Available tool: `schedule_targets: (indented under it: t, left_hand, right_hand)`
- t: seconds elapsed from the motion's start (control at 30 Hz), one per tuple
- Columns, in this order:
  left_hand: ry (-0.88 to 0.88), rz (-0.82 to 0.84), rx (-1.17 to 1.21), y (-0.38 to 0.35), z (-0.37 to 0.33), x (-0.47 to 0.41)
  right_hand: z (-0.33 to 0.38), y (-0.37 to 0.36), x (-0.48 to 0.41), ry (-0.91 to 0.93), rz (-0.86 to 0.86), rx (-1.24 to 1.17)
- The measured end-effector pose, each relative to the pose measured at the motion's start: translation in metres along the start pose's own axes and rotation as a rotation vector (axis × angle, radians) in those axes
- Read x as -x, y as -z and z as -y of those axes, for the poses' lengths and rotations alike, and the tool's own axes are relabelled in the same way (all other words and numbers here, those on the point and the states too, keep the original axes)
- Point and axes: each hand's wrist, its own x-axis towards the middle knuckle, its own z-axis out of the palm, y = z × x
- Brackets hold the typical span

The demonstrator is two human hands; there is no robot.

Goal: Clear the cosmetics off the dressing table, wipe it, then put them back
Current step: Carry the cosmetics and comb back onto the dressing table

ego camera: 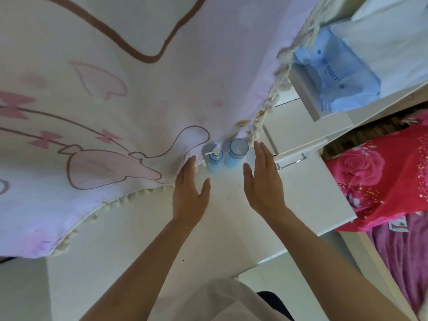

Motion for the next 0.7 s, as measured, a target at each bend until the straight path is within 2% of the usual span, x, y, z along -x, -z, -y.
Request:
schedule_targets:
  t: [0.23,0.33,0.47,0.6,0.7]
  left_hand:
    - [0.028,-0.466,-0.193,0.088,-0.011,0.090]
    - [0.065,-0.572,-0.284,0.120,-0.011,0.134]
    - [0.257,-0.730,-0.476,0.178,-0.006,0.239]
    - [0.524,-0.930,-0.530,0.242,-0.002,0.355]
    - [0.644,-1.097,-0.564,0.284,0.002,0.438]
  right_hand:
    - [0.039,0.011,0.050,0.437,0.002,0.088]
    - [0.057,-0.001,0.069,0.479,0.012,0.047]
    - [0.116,-0.024,0.131,0.660,0.152,-0.070]
    - [0.208,-0.032,0.208,0.919,0.244,-0.218]
    - [0.273,-0.033,0.275,1.065,0.271,-0.339]
